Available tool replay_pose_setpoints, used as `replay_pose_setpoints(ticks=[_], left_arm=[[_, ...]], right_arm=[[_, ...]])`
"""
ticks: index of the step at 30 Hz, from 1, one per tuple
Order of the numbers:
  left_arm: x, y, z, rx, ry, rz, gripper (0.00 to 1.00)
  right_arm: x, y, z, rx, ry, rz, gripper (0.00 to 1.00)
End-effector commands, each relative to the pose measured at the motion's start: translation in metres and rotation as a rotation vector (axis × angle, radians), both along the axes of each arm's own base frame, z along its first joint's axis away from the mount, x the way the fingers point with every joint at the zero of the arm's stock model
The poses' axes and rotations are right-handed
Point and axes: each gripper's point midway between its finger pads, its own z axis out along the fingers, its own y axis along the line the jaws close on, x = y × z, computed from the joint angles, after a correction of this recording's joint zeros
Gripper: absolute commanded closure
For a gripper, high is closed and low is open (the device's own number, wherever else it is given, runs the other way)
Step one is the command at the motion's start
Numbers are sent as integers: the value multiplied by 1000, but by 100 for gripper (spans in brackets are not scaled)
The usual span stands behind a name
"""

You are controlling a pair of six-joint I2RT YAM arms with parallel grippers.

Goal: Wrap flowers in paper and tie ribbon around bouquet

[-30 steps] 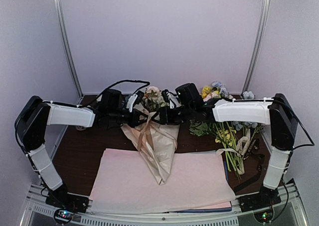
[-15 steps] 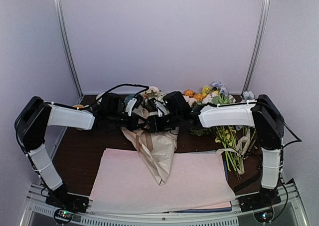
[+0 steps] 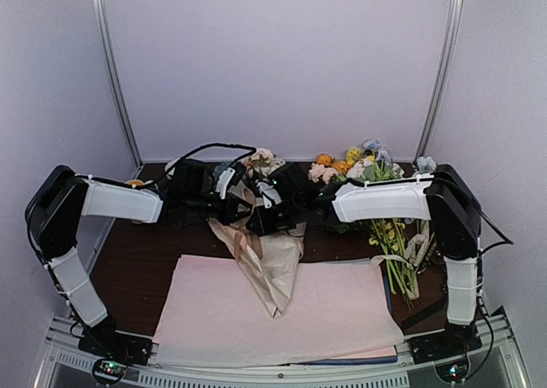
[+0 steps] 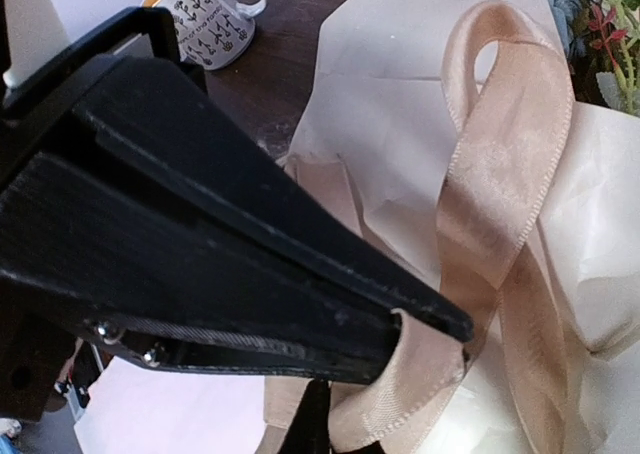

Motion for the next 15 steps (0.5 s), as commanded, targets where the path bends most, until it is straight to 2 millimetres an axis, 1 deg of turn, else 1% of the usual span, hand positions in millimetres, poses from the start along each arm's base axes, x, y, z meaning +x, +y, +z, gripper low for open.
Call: replay_pose_setpoints(ticks=[1, 6, 11, 13, 15], left_arm=[[3, -1, 16, -13, -73, 0, 100], [5, 4, 7, 21, -63, 25, 100], [6, 8, -7, 62, -50, 40, 100], [6, 9, -11, 76, -48, 38, 100], [4, 9, -13, 83, -53, 25, 100]], right_arm=[[3, -9, 18, -7, -50, -17, 100], [-9, -18, 41, 31, -57, 2, 100], [-30, -24, 69, 102, -38, 50, 100], [-35, -29, 72, 102, -29, 56, 100], [-31, -38, 69, 70, -33, 27, 100]])
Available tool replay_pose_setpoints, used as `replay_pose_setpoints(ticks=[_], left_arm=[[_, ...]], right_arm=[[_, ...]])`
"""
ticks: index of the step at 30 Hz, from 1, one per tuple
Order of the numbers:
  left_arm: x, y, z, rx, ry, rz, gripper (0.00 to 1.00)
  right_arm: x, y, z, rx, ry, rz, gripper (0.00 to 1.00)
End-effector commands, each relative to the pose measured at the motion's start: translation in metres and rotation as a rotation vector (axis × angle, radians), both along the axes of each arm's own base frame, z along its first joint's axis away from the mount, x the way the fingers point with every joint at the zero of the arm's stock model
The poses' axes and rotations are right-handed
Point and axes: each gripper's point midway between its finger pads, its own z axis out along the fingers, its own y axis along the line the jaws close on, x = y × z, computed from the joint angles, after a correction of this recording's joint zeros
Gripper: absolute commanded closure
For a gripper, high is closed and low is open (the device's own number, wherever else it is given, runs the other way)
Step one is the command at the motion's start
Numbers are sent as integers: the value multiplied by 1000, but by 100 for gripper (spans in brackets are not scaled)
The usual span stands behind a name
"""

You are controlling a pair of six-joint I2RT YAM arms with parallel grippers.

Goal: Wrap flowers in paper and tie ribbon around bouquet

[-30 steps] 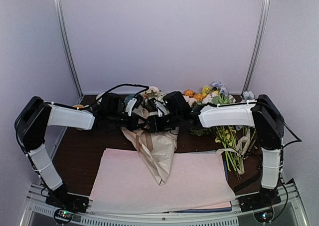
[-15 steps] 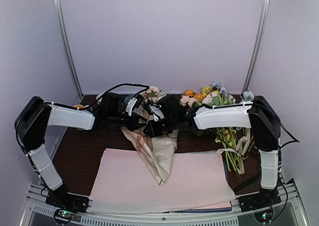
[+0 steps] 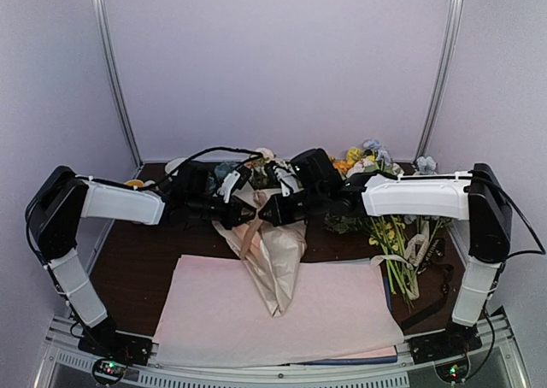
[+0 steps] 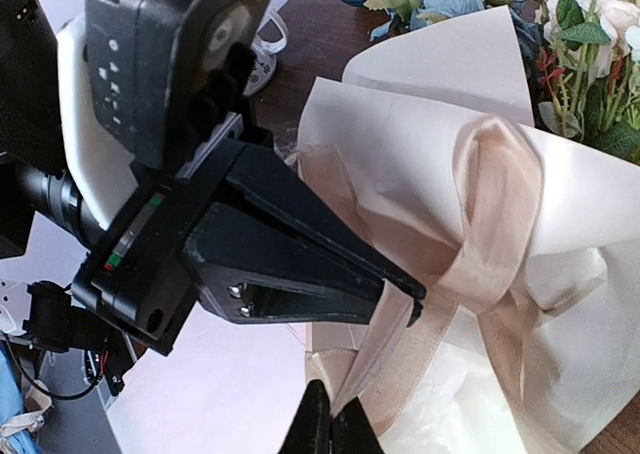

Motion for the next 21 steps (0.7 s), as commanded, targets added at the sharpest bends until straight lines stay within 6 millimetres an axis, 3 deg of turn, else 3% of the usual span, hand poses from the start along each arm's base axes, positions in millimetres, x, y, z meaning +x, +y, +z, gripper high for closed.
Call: replay_pose_setpoints(ticks=[1, 3, 5, 12, 15, 18, 21], left_arm=[[11, 15, -11, 57, -28, 51, 97], [10, 16, -11, 66, -31, 46, 82], [8, 16, -6, 66, -46, 31, 74], [-1, 14, 28, 62, -89, -73, 52], [-13, 10, 44, 36, -102, -163, 42], [-25, 7, 51, 25, -105, -246, 37], [-18, 7, 50, 35, -112, -223, 39]], right_arm=[[-12, -11, 16, 1, 0, 21, 100], [-8, -13, 6, -27, 13, 15, 100], [-8, -10, -3, -44, 35, 30, 100], [-6, -9, -40, -109, 91, 30, 100], [-6, -12, -53, -130, 111, 26, 100], [-5, -15, -63, -136, 129, 21, 100], [-6, -15, -71, -145, 144, 27, 100]])
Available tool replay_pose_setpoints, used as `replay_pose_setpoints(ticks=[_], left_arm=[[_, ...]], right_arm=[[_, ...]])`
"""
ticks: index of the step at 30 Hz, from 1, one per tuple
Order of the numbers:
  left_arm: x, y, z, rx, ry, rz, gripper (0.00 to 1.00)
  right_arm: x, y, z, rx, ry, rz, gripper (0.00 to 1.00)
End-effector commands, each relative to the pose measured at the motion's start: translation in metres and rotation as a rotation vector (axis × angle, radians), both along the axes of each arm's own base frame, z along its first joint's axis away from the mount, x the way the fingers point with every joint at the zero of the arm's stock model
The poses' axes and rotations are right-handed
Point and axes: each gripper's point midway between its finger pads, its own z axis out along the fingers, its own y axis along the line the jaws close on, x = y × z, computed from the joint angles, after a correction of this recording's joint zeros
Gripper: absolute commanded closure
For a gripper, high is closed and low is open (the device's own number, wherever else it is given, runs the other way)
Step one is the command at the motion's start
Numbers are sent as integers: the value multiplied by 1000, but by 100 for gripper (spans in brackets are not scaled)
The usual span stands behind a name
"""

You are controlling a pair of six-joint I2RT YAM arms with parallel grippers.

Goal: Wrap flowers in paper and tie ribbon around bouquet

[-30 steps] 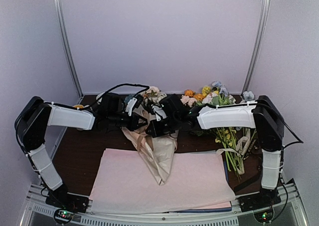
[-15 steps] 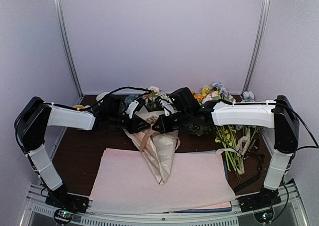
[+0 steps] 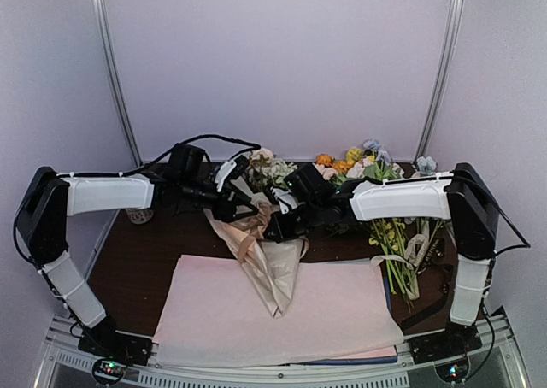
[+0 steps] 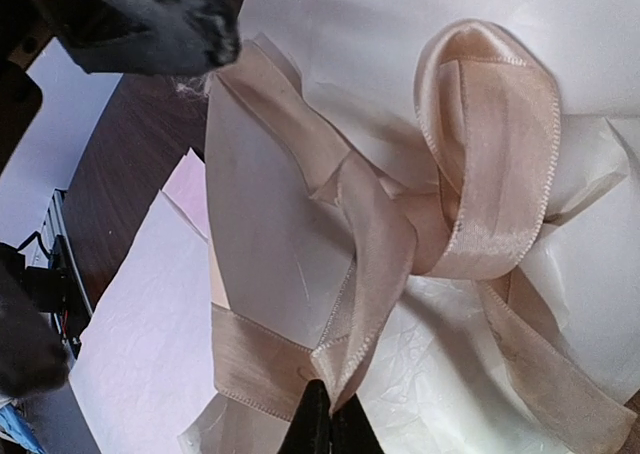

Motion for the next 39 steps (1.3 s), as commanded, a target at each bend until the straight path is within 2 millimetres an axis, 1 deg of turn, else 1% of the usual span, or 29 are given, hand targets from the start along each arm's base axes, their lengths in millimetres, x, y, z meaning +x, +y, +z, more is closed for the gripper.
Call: replay_pose_setpoints(ticks=[1, 2, 5, 7, 9, 11, 14, 16, 18, 21, 23, 24, 27, 32, 34, 36, 39], left_arm=[[2, 0, 12, -1, -35, -24, 44], [11, 2, 6, 28, -28, 15, 49], [34, 11, -22, 163, -7, 112, 66], [44, 19, -39, 239, 0, 161, 72], [50, 25, -48, 287, -3, 188, 74], [52, 28, -55, 315, -6, 195, 73], [51, 27, -62, 336, -6, 176, 67], [49, 24, -64, 319, 1, 162, 64], [46, 18, -61, 274, 14, 138, 60], [41, 4, -47, 169, 22, 103, 52], [43, -3, -39, 111, 21, 97, 47], [45, -5, -38, 102, 24, 102, 44], [52, -11, -44, 114, 46, 104, 41], [58, -15, -65, 173, 81, 106, 43], [61, -13, -71, 189, 83, 123, 49], [65, -13, -71, 196, 76, 141, 66], [69, -11, -69, 203, 62, 163, 94]], right_arm=[[0, 0, -14, -9, 30, 6, 100], [0, 0, -16, -8, 37, 6, 100], [-3, 1, -22, -6, 57, 7, 100], [-5, 0, -24, -4, 65, 8, 100], [-7, -1, -27, -9, 71, 7, 100], [-8, -3, -31, -15, 75, 7, 100], [-9, -4, -36, -18, 84, 8, 100], [-10, -3, -39, -19, 89, 8, 100], [-10, -3, -43, -24, 94, 9, 100], [-10, -3, -47, -26, 99, 8, 100], [-10, -2, -50, -30, 102, 9, 100], [-10, -3, -52, -32, 105, 8, 100], [-11, -3, -55, -33, 110, 7, 100], [-9, -4, -50, -27, 100, 1, 100], [-9, -3, -46, -23, 91, 1, 100], [-8, -4, -43, -24, 84, 0, 100], [-6, -9, -36, -44, 57, -8, 100]])
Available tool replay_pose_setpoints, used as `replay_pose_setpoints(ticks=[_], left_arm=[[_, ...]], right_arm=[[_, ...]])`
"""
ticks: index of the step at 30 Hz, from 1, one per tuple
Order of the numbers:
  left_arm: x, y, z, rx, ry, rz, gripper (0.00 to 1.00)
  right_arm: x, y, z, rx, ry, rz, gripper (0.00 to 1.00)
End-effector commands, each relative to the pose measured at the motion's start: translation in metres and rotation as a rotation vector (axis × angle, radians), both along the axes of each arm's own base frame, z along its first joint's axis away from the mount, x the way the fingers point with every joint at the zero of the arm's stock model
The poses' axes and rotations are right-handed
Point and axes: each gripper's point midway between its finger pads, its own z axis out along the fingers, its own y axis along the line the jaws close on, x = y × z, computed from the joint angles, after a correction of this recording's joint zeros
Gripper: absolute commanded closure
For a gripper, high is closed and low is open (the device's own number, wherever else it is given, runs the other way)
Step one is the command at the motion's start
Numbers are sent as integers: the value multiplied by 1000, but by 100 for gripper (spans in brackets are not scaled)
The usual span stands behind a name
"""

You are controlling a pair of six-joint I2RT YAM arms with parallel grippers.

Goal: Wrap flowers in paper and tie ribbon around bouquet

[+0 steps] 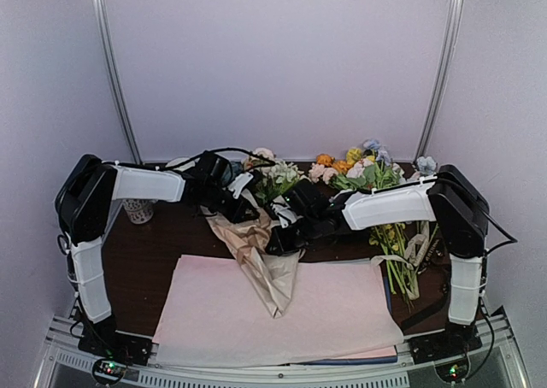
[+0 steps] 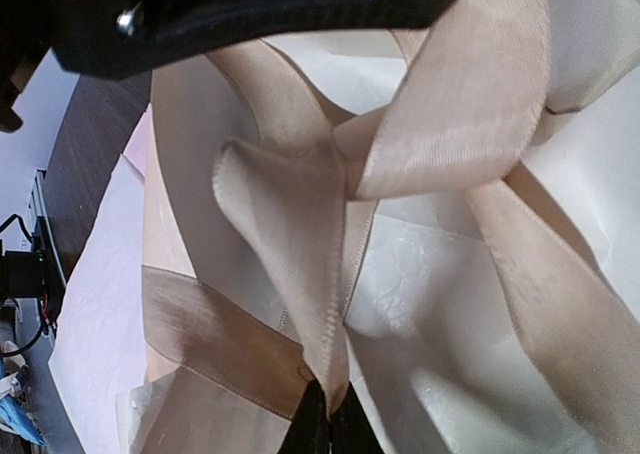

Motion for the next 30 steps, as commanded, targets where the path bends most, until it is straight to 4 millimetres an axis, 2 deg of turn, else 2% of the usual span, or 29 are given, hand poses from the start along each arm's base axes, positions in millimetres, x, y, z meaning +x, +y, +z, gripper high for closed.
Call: replay_pose_setpoints(ticks=[1, 7, 11, 13, 17, 20, 23, 27, 30], left_arm=[[13, -1, 17, -3, -61, 39, 100], [7, 26, 35, 8, -162, 138, 100], [-1, 38, 42, 5, -207, 164, 100], [-5, 43, 40, 14, -211, 171, 100], [-7, 45, 32, 34, -204, 168, 95], [-7, 46, 32, 37, -207, 172, 91], [-7, 46, 38, 24, -224, 169, 88], [-10, 46, 43, 11, -239, 165, 100], [-12, 49, 44, 5, -245, 170, 100]], right_arm=[[7, -11, 13, -27, -51, -29, 100], [23, -54, 26, -152, -150, -110, 100], [32, -67, 32, -213, -197, -104, 100], [39, -69, 34, -236, -208, -104, 100], [60, -70, 50, -247, -256, -121, 100], [71, -62, 62, -228, -287, -122, 99], [80, -54, 62, -228, -297, -124, 98], [100, -59, 55, -299, -328, -173, 96], [118, -68, 66, -365, -390, -232, 95]])
